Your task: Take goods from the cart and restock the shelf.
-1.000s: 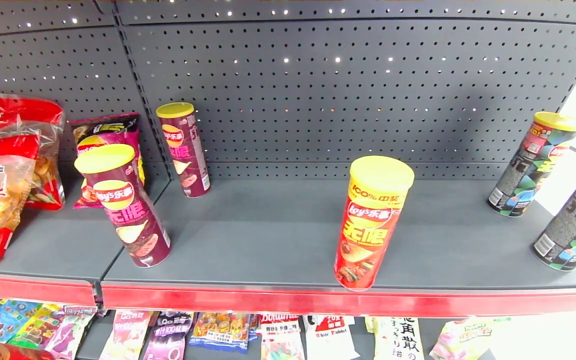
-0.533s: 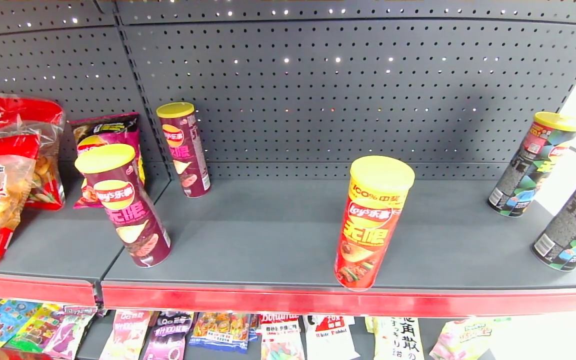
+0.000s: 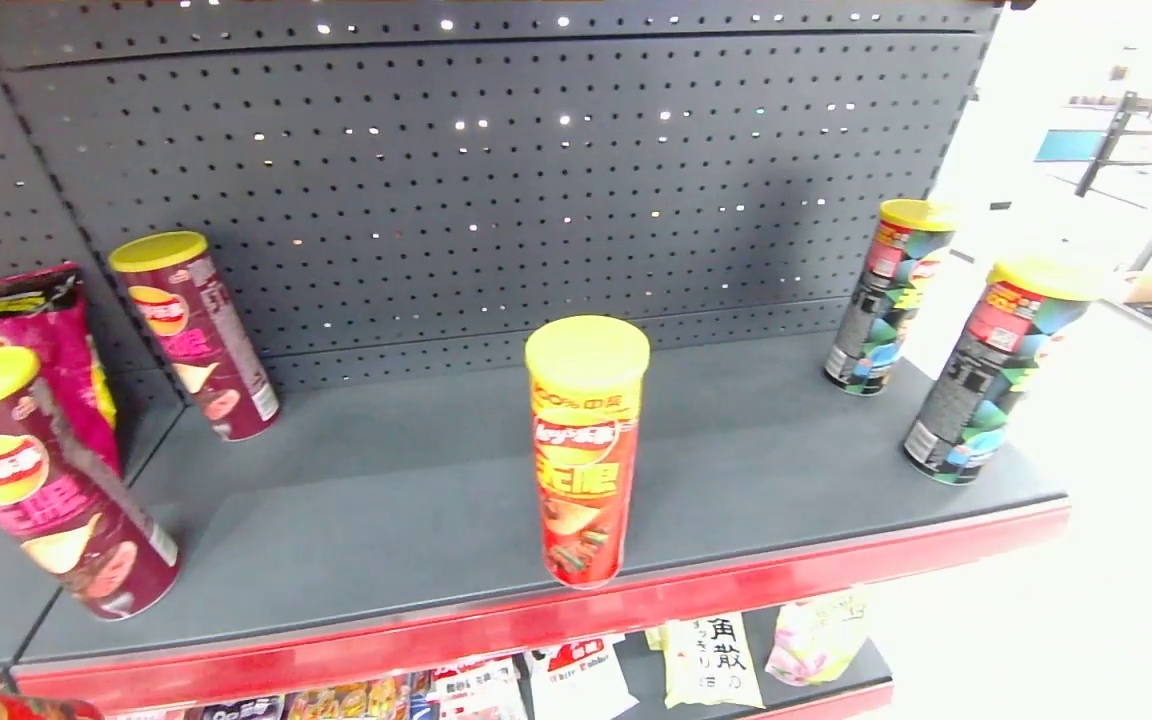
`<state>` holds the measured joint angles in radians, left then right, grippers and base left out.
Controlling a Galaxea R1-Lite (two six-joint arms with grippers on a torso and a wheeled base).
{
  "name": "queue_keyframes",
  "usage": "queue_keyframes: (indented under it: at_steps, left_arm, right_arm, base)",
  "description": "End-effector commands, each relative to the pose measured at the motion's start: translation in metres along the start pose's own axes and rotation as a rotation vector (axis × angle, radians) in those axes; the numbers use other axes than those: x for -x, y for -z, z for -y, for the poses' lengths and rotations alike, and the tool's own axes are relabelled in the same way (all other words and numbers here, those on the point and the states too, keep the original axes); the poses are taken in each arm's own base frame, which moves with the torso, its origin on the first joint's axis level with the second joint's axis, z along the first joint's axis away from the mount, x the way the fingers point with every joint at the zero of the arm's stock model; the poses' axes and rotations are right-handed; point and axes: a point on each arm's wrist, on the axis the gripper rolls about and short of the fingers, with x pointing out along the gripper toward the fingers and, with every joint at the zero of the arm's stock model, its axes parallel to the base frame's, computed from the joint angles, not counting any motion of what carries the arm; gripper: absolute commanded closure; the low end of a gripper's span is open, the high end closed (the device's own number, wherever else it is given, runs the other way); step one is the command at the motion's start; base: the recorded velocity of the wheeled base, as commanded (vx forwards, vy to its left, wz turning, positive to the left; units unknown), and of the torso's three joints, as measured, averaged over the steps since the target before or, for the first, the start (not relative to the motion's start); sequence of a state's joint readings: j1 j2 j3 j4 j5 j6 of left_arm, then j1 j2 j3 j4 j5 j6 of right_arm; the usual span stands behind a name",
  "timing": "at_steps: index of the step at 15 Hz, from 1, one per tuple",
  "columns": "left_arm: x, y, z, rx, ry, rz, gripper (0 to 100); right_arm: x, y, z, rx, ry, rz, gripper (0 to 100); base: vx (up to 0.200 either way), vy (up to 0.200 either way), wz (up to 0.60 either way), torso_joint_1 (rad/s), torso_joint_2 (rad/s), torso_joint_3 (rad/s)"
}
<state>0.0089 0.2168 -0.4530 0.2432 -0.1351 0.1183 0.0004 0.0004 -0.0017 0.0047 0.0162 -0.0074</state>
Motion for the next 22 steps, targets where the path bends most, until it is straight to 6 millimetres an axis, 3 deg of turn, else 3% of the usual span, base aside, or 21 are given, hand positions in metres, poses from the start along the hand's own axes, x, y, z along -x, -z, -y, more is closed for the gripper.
queue_keyframes:
  at_steps: [1,6,10,12,14,15,16,17,18,22]
  left_arm:
    - [0.000,-0.001,0.000,0.000,0.000,-0.001,100]
    - [-0.002,-0.005,-0.001,0.012,0.011,-0.004,100]
    - [-0.023,-0.021,-0.003,0.027,0.100,-0.028,100]
    - [-0.055,-0.035,-0.008,0.035,0.158,-0.051,100]
    - [-0.061,-0.037,-0.009,0.035,0.164,-0.054,100]
    - [-0.093,-0.044,-0.014,0.041,0.202,-0.071,100]
    - [-0.109,-0.045,-0.016,0.046,0.213,-0.089,100]
    - [-0.109,-0.045,-0.016,0.046,0.213,-0.089,100]
    - [-0.129,-0.043,-0.017,0.052,0.226,-0.115,100]
    - [-0.167,-0.046,0.000,0.066,0.354,-0.135,100]
  right_arm:
    - [0.000,0.000,0.000,0.000,-0.002,0.000,0]
    - [0.000,0.000,0.000,0.000,0.001,0.000,0]
    - [0.000,0.000,0.000,0.000,0.001,0.000,0]
    - [0.000,0.000,0.000,0.000,0.001,0.000,0]
    - [0.000,0.000,0.000,0.000,0.000,0.000,0]
    - [0.000,0.000,0.000,0.000,0.001,0.000,0]
    - [0.000,0.000,0.000,0.000,0.001,0.000,0]
    - [0.000,0.000,0.000,0.000,0.001,0.000,0]
    - [0.000,0.000,0.000,0.000,0.001,0.000,0]
    - [0.000,0.000,0.000,0.000,0.001,0.000,0]
  base:
    - [0.000,0.000,0.00,0.000,0.00,0.000]
    - [0.000,0.000,0.00,0.000,0.00,0.000]
    - [0.000,0.000,0.00,0.000,0.00,0.000]
    - [0.000,0.000,0.00,0.000,0.00,0.000]
    - [0.000,0.000,0.00,0.000,0.00,0.000]
    - [0.000,0.000,0.00,0.000,0.00,0.000]
    - [0.000,0.000,0.00,0.000,0.00,0.000]
    - [0.000,0.000,0.00,0.000,0.00,0.000]
    - [0.000,0.000,0.00,0.000,0.00,0.000]
    - [0.000,0.000,0.00,0.000,0.00,0.000]
